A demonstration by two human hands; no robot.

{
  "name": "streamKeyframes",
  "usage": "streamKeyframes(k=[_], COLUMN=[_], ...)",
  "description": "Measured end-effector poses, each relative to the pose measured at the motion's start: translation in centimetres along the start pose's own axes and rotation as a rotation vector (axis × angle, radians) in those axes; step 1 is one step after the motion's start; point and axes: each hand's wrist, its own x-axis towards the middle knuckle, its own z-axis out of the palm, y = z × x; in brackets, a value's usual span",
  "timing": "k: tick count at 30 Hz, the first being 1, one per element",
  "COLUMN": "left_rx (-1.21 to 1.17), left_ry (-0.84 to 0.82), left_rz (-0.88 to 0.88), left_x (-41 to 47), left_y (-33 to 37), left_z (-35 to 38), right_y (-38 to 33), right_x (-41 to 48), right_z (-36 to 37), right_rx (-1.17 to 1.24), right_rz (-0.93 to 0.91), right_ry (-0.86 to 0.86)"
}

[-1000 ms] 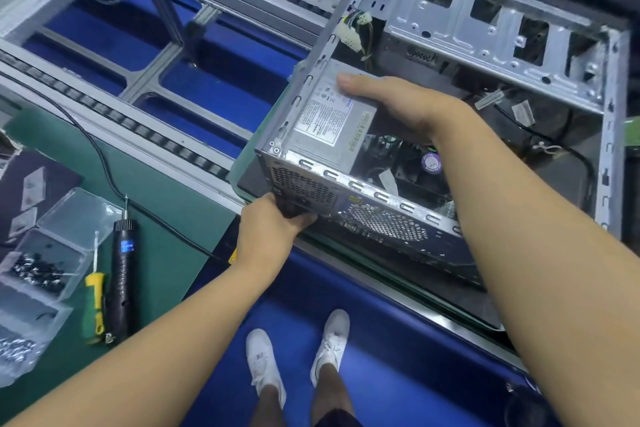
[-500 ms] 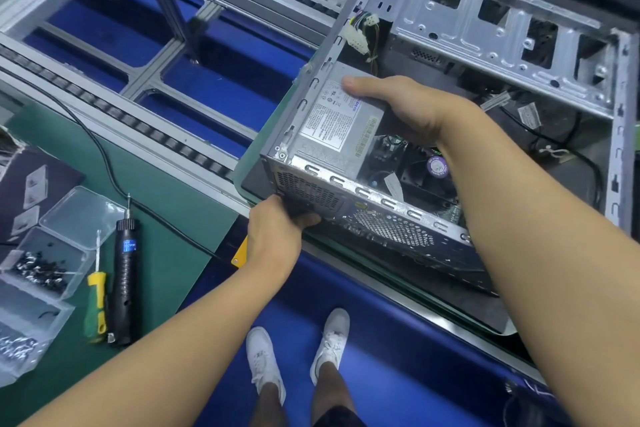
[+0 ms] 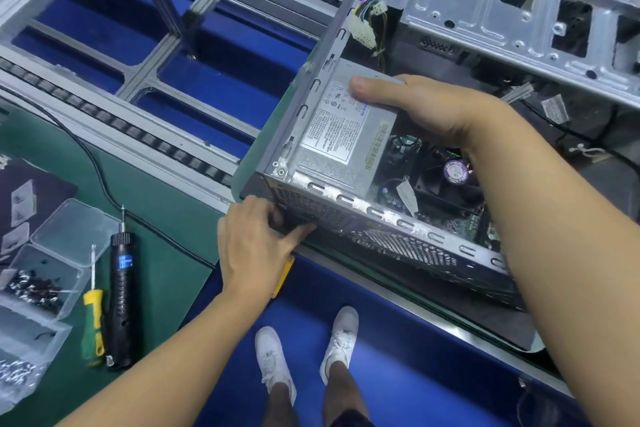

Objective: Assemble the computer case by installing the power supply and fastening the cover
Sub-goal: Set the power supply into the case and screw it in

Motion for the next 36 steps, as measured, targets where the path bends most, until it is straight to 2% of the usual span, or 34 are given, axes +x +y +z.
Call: streamKeyframes(k=[4, 7, 9, 11, 13, 22, 30, 36], left_rx=[-0.146, -0.144, -0.256, -0.438, -0.517, -0.563, -0.586, -0.539], left_ry=[0.075, 0.068, -0.012, -0.15, -0.246, -0.272, -0.346, -0.337], left_rz=[-0.042, 0.079, 0.165, 0.169, 0.164, 0.226, 0.083, 0.09], left_x=[0.0, 1.0, 1.8, 2.4, 3.0, 3.3, 3.9, 4.1], left_y=[-0.6, -0.8, -0.9, -0.6, -0.5, -0.1, -0.9, -1.0], left_z=[0.5, 0.4, 0.1, -0.5, -0.6, -0.9, -0.2, 0.0], right_y=[-0.2, -0.3, -0.4, -0.4, -0.5, -0.7, -1.0, -1.3], right_x=[-0.2, -0.4, -0.4, -0.4, -0.4, -0.5, -0.5, -0.9], right_z=[0.0, 0.1, 0.2, 0.2, 0.2, 0.2, 0.3, 0.3], right_rx=[-0.02, -0.05, -0.07, -0.075, -0.082, -0.165, -0.113, -0.07], right_rz=[0.0, 0.008, 0.011, 0.017, 0.015, -0.041, -0.01, 0.037], right_ry=[-0.008, 0.007, 0.016, 0.025, 0.03, 0.076, 0.05, -0.004])
